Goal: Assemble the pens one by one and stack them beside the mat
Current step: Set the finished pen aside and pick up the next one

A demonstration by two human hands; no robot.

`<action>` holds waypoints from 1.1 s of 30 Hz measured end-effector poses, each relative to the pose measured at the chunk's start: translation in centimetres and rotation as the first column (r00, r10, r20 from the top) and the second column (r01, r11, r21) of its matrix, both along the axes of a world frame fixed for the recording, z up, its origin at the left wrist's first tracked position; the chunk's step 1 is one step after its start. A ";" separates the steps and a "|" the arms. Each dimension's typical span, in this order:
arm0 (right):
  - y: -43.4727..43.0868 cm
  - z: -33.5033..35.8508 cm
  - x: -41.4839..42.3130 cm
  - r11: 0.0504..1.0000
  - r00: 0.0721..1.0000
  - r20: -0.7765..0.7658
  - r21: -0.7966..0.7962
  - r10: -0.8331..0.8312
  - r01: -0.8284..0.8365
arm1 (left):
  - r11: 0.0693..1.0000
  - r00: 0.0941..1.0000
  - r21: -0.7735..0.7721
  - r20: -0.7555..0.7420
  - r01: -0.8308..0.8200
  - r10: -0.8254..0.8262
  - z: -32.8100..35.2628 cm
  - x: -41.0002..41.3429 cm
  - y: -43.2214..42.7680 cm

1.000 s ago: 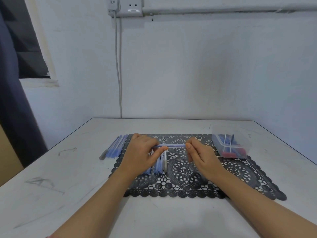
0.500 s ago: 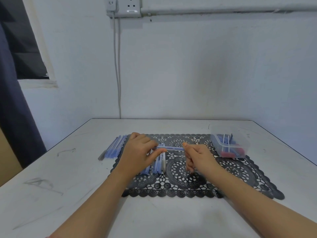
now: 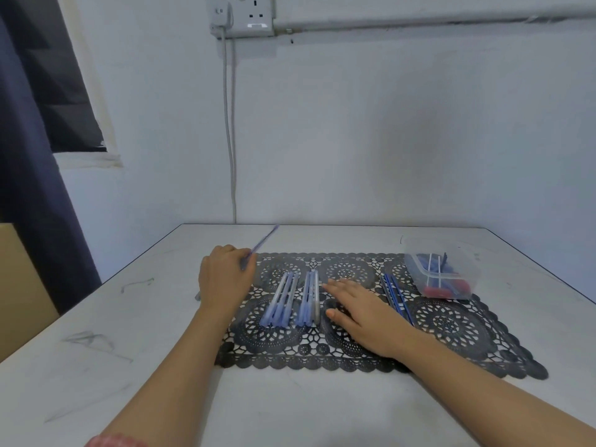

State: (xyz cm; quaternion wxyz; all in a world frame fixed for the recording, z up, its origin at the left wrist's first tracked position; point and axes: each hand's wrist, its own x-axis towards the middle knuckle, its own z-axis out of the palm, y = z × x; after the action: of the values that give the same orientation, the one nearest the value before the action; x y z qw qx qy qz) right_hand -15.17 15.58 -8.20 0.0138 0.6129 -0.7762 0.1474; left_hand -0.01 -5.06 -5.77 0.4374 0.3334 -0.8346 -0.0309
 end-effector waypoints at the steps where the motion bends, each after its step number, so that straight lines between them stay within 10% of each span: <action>1: -0.1 0.0 0.1 1.000 1.000 -0.017 0.022 0.017 -0.016 | 0.998 0.999 0.036 -0.001 -0.044 0.044 0.0 0.4 -0.3; 14: -0.5 -0.6 -0.4 0.993 0.988 -0.105 0.040 0.111 -0.107 | 0.818 0.943 0.470 0.141 -0.333 0.302 -2.6 2.0 -3.8; 33: -0.3 0.5 0.2 0.991 0.991 -0.050 -0.042 0.125 -0.127 | 0.837 0.960 0.471 0.154 -0.278 0.232 -2.2 2.0 -3.7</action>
State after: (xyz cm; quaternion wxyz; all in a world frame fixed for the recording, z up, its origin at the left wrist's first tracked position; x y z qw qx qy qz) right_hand -14.99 15.33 -7.73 0.0368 0.6635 -0.7319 0.1509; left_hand 1.95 -8.74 -7.94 0.3010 0.5420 -0.7667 -0.1669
